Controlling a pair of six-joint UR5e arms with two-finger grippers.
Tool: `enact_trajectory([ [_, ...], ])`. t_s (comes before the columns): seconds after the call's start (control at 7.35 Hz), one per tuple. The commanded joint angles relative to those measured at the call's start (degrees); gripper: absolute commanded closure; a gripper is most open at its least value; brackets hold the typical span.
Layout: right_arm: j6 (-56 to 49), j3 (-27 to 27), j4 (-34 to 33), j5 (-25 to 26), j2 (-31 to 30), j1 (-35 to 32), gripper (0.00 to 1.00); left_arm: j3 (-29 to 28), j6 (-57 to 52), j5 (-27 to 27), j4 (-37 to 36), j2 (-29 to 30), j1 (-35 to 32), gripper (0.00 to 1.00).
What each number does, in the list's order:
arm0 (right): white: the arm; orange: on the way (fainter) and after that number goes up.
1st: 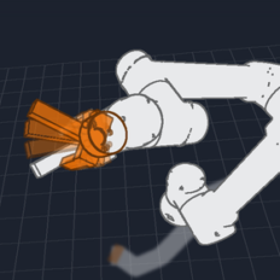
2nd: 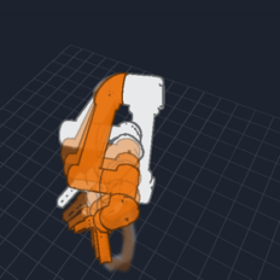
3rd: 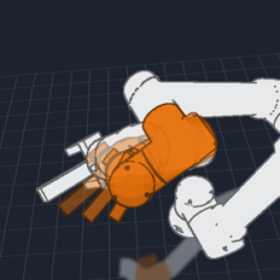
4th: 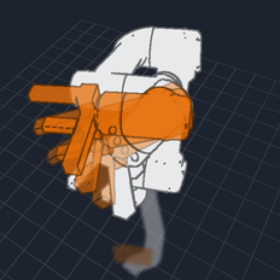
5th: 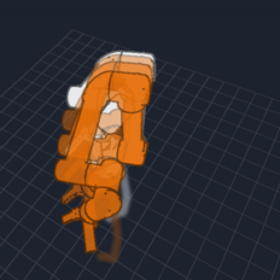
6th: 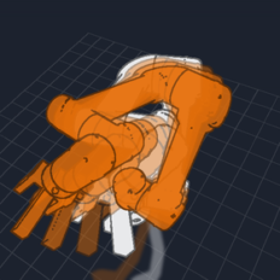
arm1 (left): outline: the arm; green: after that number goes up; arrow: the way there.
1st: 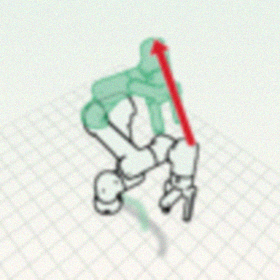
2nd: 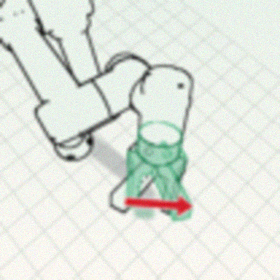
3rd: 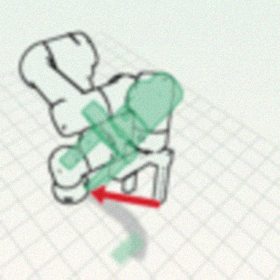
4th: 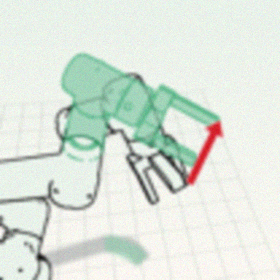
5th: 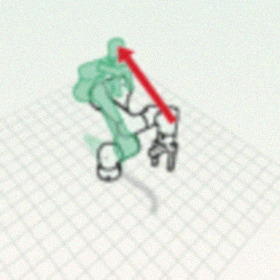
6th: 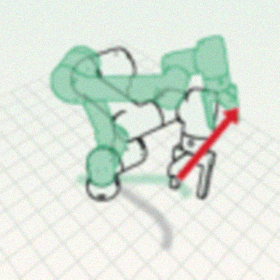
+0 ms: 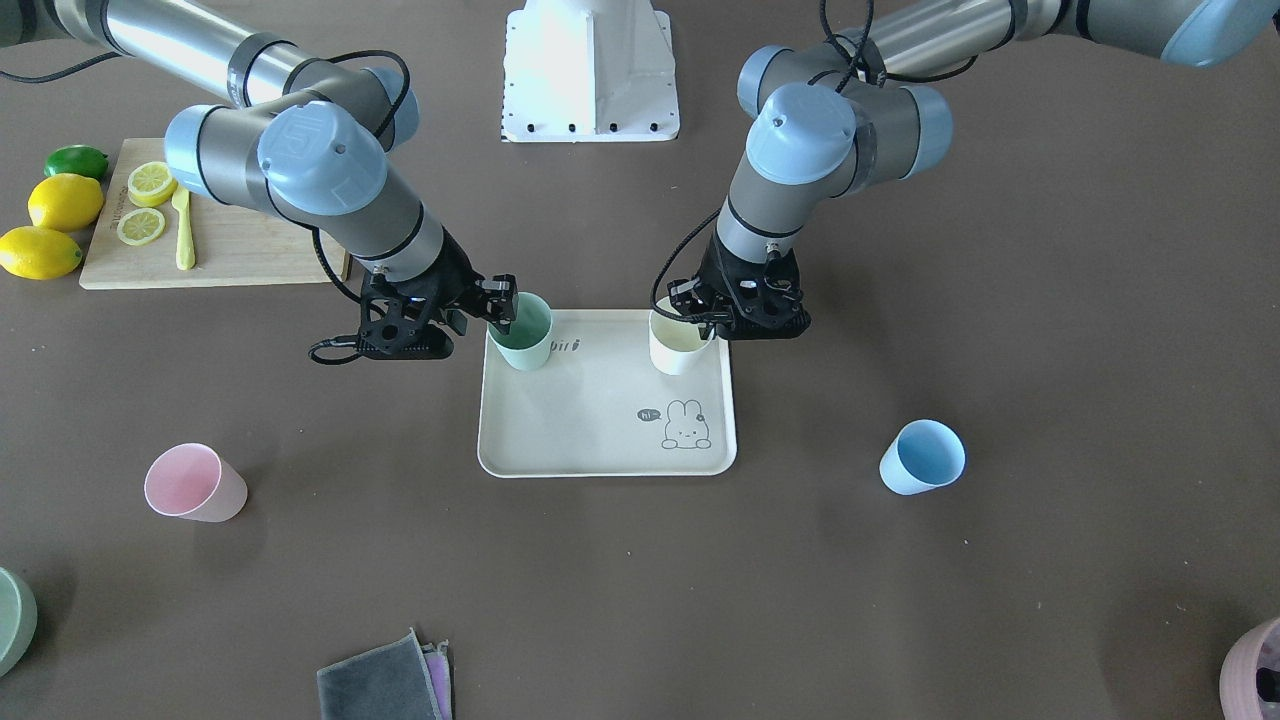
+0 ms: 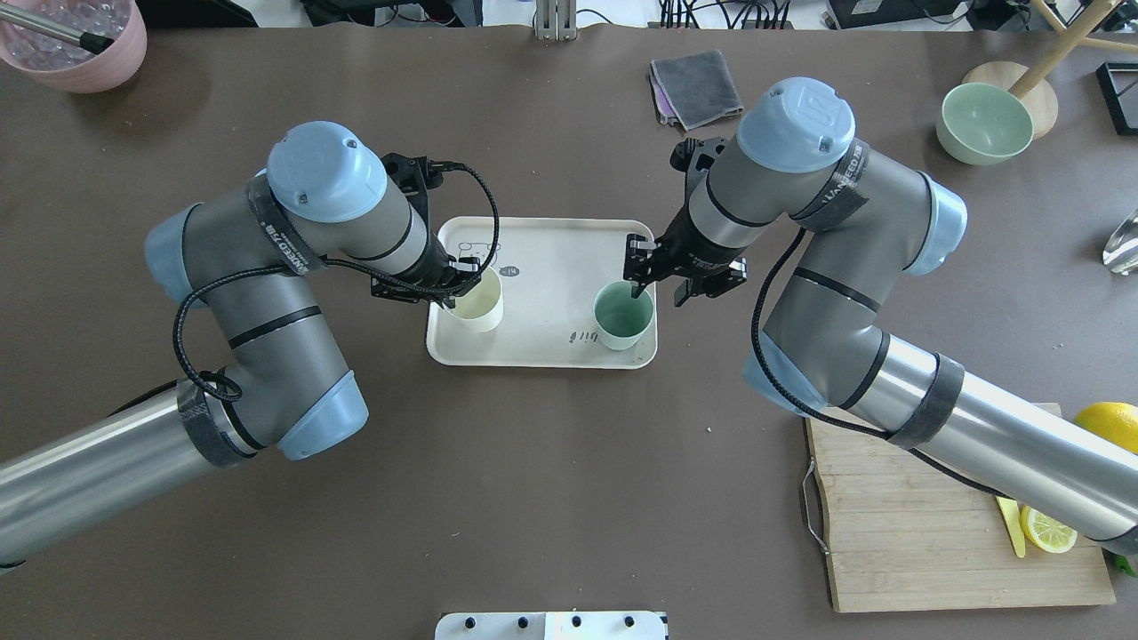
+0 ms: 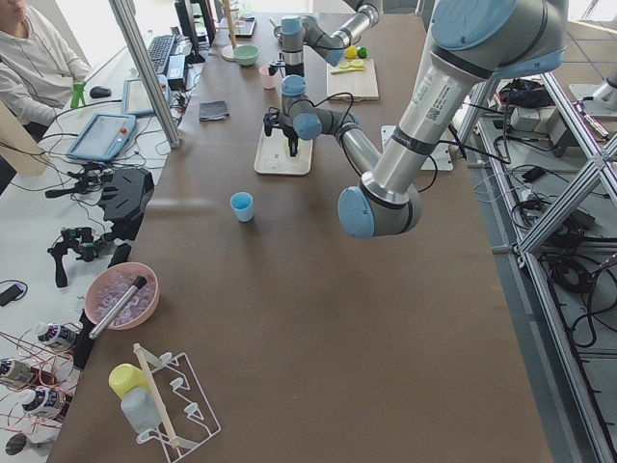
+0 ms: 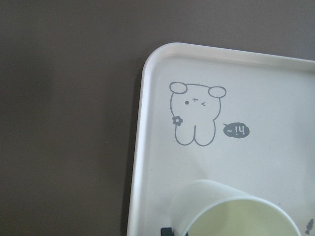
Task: Place all cups on tray
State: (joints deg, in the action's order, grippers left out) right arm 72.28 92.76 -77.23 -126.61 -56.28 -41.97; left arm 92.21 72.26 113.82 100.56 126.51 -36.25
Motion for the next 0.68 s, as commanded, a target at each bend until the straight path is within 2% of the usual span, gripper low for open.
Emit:
enact_trajectory([
  [0.0,-4.31,0.58,-0.37,-7.22,-3.11,-8.87,0.0,0.15,-0.01,-0.01,-0.19,0.23,-0.39,0.02],
  [0.14,-10.78,0.32,-0.37,-8.12,-6.18,-12.48,0.0,1.47,-1.23,0.78,-0.71,-0.73,-3.7,0.02],
  [0.27,-17.29,-0.38,-0.55,-8.3,-8.64,-16.0,0.0,3.57,-7.16,4.09,-0.89,-3.87,-6.52,0.02],
  [0.54,-29.51,-3.71,-5.18,-8.04,-9.63,-21.29,0.0,6.65,-19.81,7.63,-4.39,-8.63,-14.6,0.02],
])
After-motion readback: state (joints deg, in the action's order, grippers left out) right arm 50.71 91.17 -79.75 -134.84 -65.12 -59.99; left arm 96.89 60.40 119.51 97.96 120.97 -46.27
